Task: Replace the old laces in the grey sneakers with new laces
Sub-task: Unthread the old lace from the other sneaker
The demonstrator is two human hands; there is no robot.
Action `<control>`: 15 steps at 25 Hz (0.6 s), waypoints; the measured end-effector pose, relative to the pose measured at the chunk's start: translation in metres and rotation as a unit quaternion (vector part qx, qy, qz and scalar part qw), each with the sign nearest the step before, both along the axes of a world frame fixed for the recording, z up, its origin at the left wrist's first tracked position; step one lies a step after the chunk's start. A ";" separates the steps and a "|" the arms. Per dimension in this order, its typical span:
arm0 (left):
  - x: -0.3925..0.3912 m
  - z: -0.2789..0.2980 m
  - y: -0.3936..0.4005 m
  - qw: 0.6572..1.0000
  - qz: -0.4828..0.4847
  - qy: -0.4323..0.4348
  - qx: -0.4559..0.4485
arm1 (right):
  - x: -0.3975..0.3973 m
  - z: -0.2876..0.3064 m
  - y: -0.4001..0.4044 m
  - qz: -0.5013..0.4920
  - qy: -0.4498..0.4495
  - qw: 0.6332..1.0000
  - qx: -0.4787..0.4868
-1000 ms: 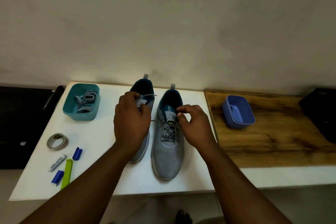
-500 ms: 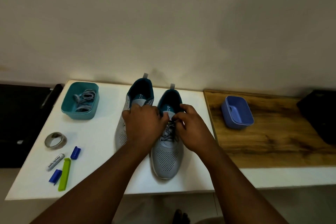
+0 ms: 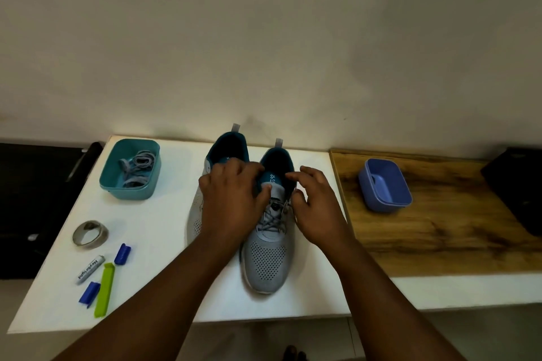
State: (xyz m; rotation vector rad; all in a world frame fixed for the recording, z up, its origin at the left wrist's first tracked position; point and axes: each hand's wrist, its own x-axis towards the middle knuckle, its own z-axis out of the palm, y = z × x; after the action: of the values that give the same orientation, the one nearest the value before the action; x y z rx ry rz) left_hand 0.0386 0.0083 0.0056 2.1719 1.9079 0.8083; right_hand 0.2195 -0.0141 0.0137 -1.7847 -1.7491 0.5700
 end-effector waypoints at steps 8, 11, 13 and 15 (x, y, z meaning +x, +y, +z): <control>0.013 -0.012 -0.006 0.994 -0.064 0.078 -0.029 | -0.001 -0.003 0.001 -0.020 0.040 0.999 0.005; 0.008 -0.013 -0.004 0.997 -0.063 0.009 -0.036 | -0.009 -0.007 -0.001 0.032 -0.011 0.999 -0.021; 0.005 -0.009 -0.002 0.994 -0.038 -0.100 -0.024 | -0.013 -0.007 -0.002 0.049 -0.078 0.995 -0.038; -0.003 -0.004 0.000 0.983 0.016 -0.181 0.009 | -0.016 -0.005 -0.002 0.076 -0.159 0.984 -0.035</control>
State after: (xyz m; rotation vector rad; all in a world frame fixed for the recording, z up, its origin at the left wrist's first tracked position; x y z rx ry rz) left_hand 0.0354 0.0085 0.0015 1.8494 1.7581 1.1381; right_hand 0.2034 -0.0162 0.0087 -1.8828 -2.1188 0.4285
